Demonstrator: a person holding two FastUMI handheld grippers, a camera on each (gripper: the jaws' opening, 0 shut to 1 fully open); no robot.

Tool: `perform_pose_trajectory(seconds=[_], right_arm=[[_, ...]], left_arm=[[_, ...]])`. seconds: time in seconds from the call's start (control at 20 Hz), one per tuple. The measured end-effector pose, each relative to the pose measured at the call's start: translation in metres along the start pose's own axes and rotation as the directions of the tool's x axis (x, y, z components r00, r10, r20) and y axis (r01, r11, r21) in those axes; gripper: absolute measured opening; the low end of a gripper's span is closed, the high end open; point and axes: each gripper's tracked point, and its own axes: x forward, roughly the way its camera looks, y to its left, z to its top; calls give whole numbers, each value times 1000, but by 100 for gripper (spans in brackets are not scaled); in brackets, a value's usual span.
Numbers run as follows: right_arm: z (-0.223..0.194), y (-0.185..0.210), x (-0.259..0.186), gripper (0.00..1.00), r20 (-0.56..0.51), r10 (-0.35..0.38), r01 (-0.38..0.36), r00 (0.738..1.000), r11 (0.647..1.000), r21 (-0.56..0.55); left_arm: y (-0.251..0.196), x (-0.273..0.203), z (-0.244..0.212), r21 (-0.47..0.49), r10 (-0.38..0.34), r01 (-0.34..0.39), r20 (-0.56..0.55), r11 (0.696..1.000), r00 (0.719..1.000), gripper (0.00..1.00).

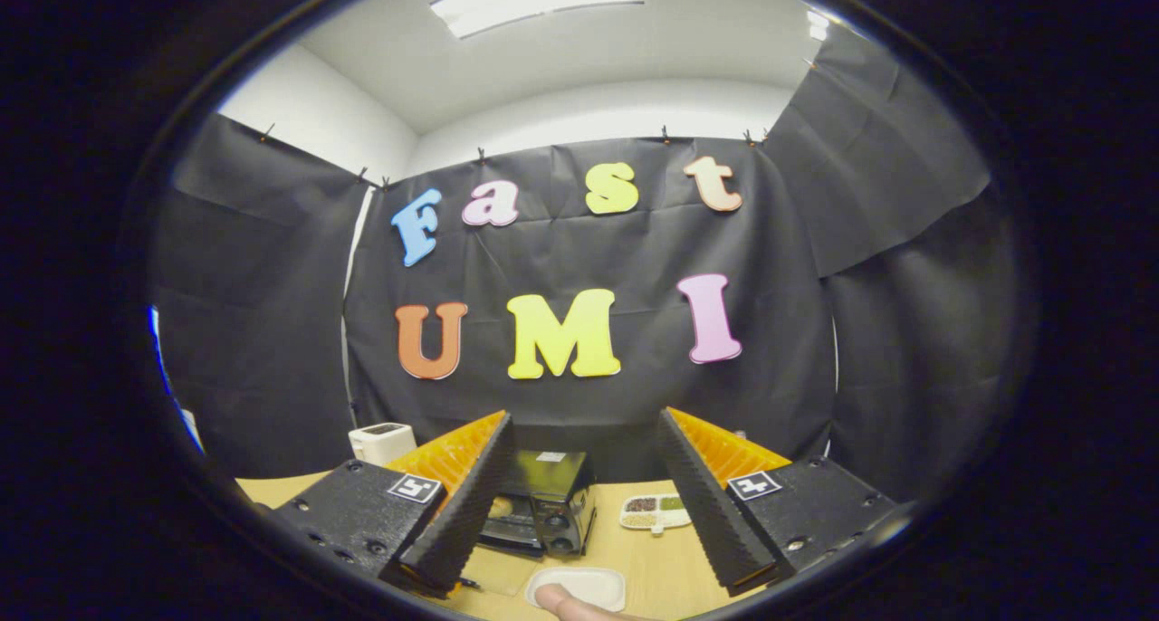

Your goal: Open the electric oven with the left hand, put the food in, and close the electric oven.

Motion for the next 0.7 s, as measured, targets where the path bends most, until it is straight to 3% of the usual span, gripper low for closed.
perform_pose_trajectory(seconds=[0.7], right_arm=[[-21,-10,6,96,-39,-7,8,999,1000,10]], left_arm=[[-2,-15,29,-11,56,-55,115,998,992,93]])
